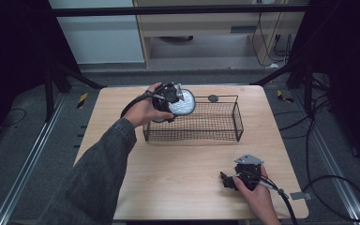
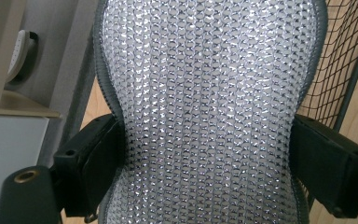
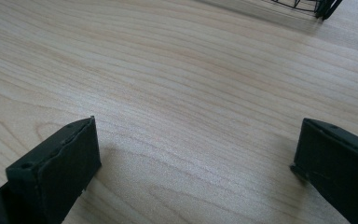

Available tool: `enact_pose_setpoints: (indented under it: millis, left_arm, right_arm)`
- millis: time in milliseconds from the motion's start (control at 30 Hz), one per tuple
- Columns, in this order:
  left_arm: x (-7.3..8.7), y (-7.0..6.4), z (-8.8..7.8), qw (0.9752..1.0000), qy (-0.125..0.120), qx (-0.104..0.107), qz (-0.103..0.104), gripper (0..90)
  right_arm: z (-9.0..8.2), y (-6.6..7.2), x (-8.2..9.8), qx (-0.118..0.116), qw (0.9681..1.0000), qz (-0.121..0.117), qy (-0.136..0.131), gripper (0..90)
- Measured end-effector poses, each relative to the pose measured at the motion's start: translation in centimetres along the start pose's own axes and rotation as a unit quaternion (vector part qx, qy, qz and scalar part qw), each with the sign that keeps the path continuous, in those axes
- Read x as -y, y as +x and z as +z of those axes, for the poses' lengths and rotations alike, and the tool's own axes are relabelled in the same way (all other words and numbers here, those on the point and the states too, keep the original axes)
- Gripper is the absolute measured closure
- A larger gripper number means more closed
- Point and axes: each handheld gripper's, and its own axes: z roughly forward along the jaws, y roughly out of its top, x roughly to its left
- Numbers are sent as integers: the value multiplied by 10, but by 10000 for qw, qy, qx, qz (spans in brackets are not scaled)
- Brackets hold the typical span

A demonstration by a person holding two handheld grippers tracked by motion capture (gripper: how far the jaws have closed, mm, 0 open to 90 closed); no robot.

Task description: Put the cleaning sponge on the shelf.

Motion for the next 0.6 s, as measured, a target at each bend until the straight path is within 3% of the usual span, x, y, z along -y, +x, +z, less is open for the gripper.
enact_pose_setpoints:
  millis: [600]
  left_arm:
    - [9, -3, 16, 9999, 133, 46, -43, 128]
  right_arm:
    - [0, 0, 0, 0, 10000, -3, 0, 4]
